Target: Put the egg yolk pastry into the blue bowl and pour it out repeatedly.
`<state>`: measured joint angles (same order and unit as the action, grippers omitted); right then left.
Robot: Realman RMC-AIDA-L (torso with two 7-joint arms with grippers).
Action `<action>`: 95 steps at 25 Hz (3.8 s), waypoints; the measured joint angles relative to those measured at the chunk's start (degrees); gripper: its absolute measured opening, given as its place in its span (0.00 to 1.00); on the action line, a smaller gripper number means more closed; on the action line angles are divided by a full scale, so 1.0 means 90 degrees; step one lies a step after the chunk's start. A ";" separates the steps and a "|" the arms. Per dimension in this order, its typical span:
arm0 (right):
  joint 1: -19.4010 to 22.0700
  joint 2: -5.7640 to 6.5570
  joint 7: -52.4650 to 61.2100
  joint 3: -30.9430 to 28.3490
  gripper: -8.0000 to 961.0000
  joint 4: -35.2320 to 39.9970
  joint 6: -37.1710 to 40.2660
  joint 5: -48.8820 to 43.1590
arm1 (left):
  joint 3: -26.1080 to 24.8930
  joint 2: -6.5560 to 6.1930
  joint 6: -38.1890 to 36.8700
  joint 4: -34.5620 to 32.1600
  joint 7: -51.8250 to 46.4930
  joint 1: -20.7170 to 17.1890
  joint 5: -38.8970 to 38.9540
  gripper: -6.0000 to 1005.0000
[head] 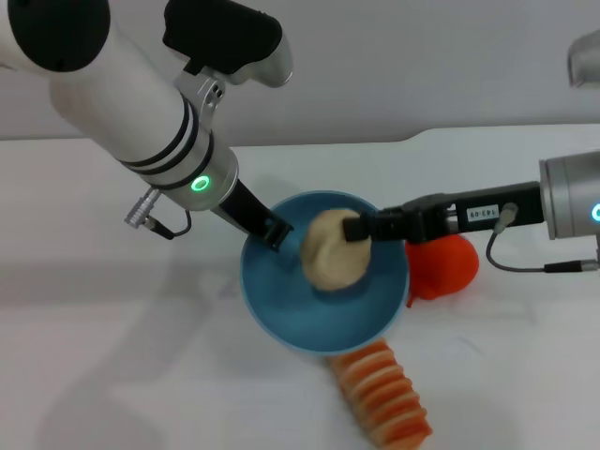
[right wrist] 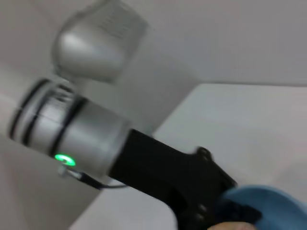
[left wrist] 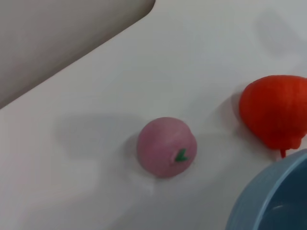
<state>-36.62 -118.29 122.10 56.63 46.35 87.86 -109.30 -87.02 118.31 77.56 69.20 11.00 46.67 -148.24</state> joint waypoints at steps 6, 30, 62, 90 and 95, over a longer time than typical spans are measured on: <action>0.0034 0.0022 0.0005 -0.0023 0.20 0.0002 -0.0218 -0.0157 | -0.0035 -0.0009 0.0193 0.0042 -0.0014 0.0116 0.0004 0.01; 0.1371 0.0018 -0.0559 -0.1922 0.36 0.0338 -0.0337 0.0624 | -0.0054 -0.0014 -0.0801 -0.2350 0.0033 0.1013 -0.0694 0.01; 0.1566 0.0023 -0.0495 -0.2164 0.36 0.0120 -0.0507 0.0647 | -0.0077 -0.0012 -0.1184 -0.2716 -0.0020 0.0969 -0.0680 0.45; 0.1532 0.0019 -0.3317 -0.3905 0.36 -0.1703 -0.1586 0.2093 | 0.0616 -0.0051 -0.8871 -0.0012 0.0447 -0.3563 -0.0612 0.85; 0.1647 0.0016 -0.4915 -0.4214 0.36 -0.2566 -0.1642 0.3762 | 0.1173 -0.0030 -1.1132 -0.1275 0.0443 -0.3714 -0.0606 0.86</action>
<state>-21.80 -118.15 77.86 18.70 23.26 73.09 -75.44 -76.46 118.03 -22.63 57.72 14.99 13.25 -153.69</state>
